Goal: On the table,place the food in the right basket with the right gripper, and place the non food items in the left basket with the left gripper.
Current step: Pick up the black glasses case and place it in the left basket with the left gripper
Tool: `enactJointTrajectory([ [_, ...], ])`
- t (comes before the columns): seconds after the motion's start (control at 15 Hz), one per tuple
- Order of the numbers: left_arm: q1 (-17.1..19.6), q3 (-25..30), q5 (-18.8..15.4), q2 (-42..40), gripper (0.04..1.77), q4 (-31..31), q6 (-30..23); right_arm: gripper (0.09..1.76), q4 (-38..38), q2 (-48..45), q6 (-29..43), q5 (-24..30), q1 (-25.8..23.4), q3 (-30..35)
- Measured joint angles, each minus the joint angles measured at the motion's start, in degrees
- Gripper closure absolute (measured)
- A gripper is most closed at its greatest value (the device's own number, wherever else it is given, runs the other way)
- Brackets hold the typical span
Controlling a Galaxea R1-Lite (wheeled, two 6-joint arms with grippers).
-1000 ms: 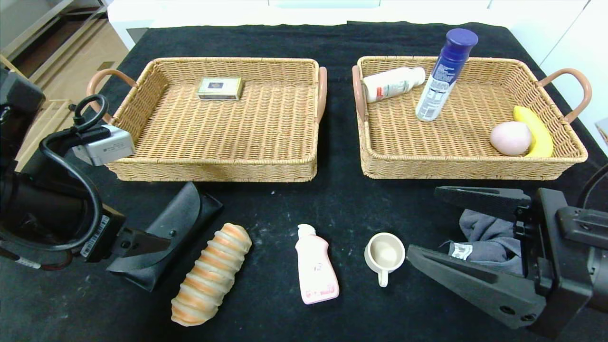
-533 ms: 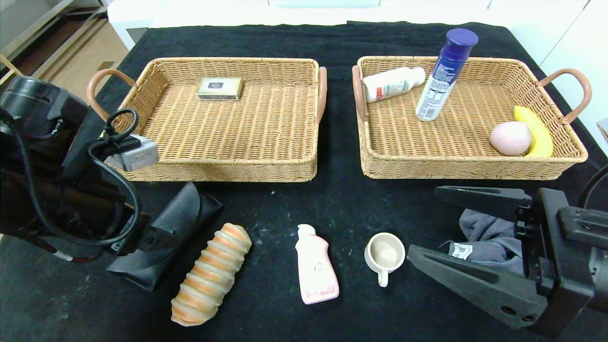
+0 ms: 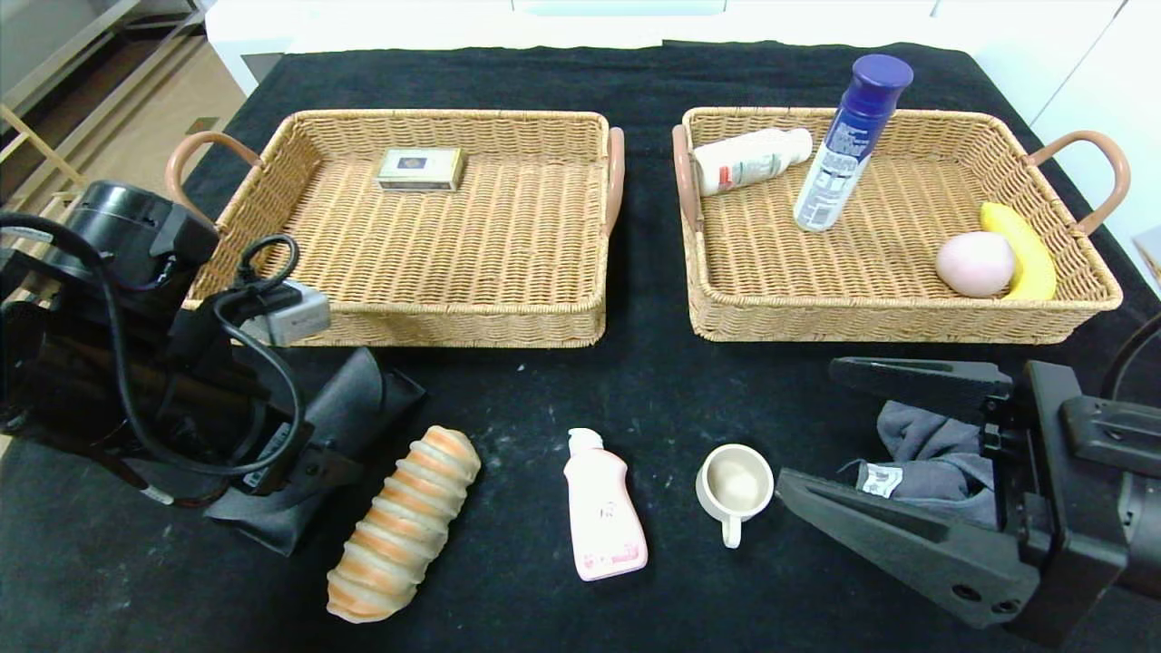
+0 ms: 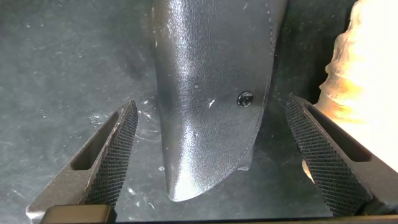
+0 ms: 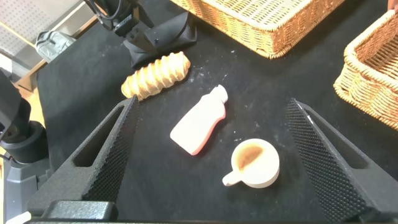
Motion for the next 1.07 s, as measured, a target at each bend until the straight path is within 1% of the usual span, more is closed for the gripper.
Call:
enactJointTrajectory([
  [0.27,0.00,0.12,0.26,1.34,0.09,-0.38,-0.37,0.14,0.00,0.07,0.00,0.00,0.06,0.02],
  [0.53,-0.15,1.19,0.44,2.50,0.09,-3.94,-0.41,0.14,-0.06,0.07,0.01,-0.07,0.00,-0.02],
  [0.8,-0.26,1.66,0.54,2.84,0.09,-4.07,-0.41,0.14,-0.09,0.05,0.00,-0.07,0.00,-0.05],
  [0.87,-0.26,1.66,0.59,2.89,0.12,-4.02,-0.44,0.14,-0.06,0.07,0.01,-0.07,0.00,-0.05],
  [1.0,-0.33,1.66,0.54,3.13,0.49,-4.05,-0.41,0.14,-0.09,0.07,0.00,-0.10,0.00,-0.05],
  [1.07,-0.33,1.55,0.52,3.22,0.62,-4.02,-0.41,0.14,-0.09,0.07,0.00,-0.10,0.00,-0.05],
])
